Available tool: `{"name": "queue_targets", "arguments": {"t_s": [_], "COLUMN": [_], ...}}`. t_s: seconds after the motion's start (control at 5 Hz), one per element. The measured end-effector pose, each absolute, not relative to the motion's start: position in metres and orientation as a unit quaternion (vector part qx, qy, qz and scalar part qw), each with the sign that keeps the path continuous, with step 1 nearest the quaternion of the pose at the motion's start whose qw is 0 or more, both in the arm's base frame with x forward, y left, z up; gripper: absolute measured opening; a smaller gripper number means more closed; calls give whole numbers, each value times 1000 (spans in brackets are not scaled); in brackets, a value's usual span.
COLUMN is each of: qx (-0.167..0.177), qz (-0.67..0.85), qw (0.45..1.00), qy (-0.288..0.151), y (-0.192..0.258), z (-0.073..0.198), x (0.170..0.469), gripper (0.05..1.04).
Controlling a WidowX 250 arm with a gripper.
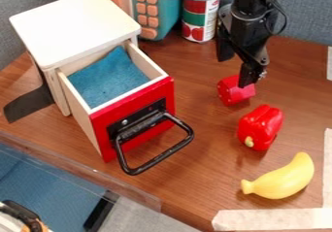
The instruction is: Put the red thing into the drawer
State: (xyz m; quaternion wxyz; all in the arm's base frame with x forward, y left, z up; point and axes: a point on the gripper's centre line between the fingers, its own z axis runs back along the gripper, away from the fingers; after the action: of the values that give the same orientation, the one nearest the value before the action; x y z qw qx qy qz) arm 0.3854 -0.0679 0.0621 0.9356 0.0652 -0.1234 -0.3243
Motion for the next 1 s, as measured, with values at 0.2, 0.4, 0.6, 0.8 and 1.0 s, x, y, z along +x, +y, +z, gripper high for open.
{"name": "queue_targets", "arguments": {"t_s": [0.2,0.4,0.6,0.8,1.0], "qx": [60,57,54,52,52], "qz": [-318,-304,-285,-277,-267], "qw": [938,943,950,952,956], "qy": [-122,-122,-117,-116,-107], "y": [-74,-77,-78,-82,-81], "z": [55,49,41,37,29], "x": [390,394,395,397,396], "gripper": [1000,1000,1000,1000,964]}}
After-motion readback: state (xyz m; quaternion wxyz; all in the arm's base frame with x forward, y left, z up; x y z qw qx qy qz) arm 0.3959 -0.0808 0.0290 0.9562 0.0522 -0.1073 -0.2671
